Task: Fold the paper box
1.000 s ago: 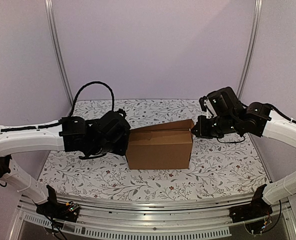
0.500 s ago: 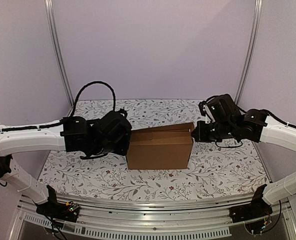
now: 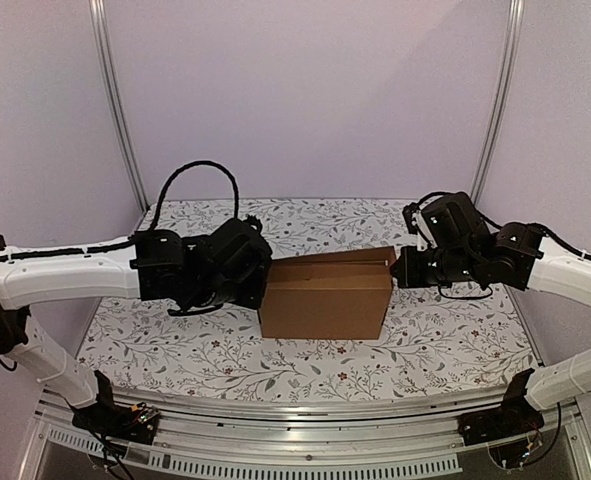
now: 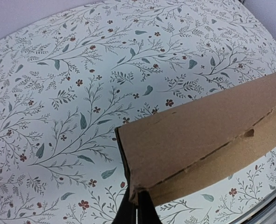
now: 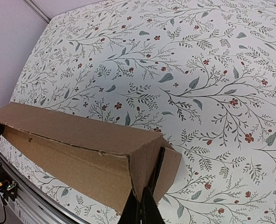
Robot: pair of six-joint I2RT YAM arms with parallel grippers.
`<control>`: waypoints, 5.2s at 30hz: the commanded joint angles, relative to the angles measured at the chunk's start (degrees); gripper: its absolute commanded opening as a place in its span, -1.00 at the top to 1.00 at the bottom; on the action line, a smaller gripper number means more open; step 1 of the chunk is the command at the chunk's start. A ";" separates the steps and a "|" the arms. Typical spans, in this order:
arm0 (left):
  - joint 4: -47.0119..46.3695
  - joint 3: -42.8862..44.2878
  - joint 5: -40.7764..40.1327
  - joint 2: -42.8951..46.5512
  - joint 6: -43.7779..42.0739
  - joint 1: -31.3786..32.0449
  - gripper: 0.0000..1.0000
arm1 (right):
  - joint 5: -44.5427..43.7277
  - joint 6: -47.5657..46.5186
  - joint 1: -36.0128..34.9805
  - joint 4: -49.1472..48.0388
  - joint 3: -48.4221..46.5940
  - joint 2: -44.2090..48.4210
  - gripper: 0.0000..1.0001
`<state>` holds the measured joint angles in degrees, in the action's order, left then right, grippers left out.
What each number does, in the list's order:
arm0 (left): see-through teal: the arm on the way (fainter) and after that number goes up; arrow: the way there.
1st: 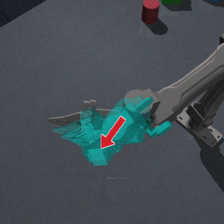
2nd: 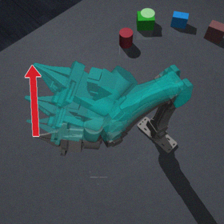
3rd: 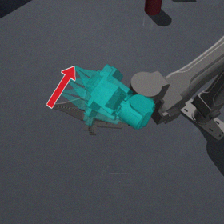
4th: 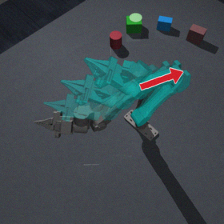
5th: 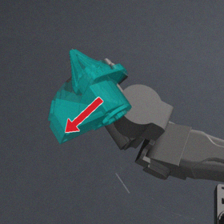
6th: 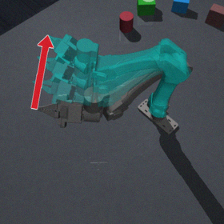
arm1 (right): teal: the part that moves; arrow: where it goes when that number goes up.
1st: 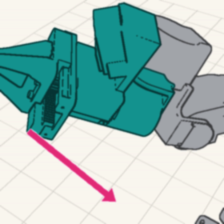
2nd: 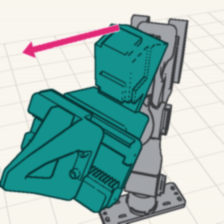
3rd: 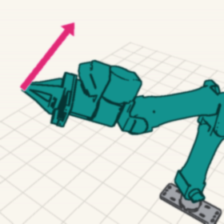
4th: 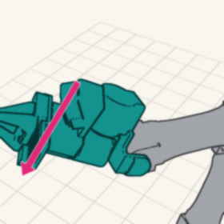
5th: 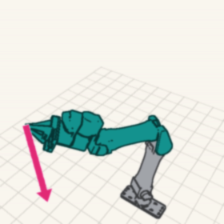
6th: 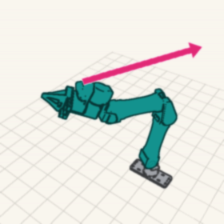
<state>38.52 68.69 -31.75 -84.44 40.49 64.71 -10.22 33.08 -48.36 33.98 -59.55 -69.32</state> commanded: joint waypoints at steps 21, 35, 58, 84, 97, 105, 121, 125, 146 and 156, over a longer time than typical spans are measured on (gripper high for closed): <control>4.70 -0.05 2.58 -2.39 -0.07 1.16 1.00 | -4.04 -4.14 -2.30 4.54 -0.49 0.76 1.00; 4.65 0.05 3.30 -3.01 -0.07 1.14 1.00 | -5.39 -1.16 -6.09 0.91 4.15 -2.75 1.00; 5.12 0.13 3.70 -4.05 0.63 1.21 1.00 | -14.95 -5.28 -7.18 2.53 -0.82 2.61 0.24; 6.06 0.44 2.94 -3.89 0.32 1.22 1.00 | -13.30 -7.94 -6.46 -0.43 -1.12 -3.46 1.00; 5.19 0.25 4.35 -4.91 0.93 1.21 1.00 | -14.94 0.96 -12.25 -6.84 10.06 -2.96 1.00; 4.38 -0.44 5.16 -5.38 1.80 1.21 1.00 | -17.57 4.64 -14.67 -7.78 12.10 -3.08 1.00; 4.31 -0.88 3.95 -5.59 2.44 1.21 1.00 | -20.56 -4.43 -14.56 -1.36 1.65 3.61 0.15; 4.34 -0.77 3.96 -6.05 2.49 1.21 1.00 | -17.94 -6.97 -14.50 -0.74 -3.49 4.45 0.07; 2.73 -0.17 5.65 -9.04 2.68 1.21 1.00 | -20.97 -12.11 -14.55 -20.91 -10.00 -16.09 1.00; 2.40 0.47 7.32 -10.38 3.27 1.21 0.95 | -22.59 -8.24 -15.13 -24.95 -3.96 -18.72 1.00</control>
<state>33.61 71.59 -32.71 -90.15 43.11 64.86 -30.72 22.46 -62.65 11.51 -65.95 -86.63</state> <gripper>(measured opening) 0.018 0.004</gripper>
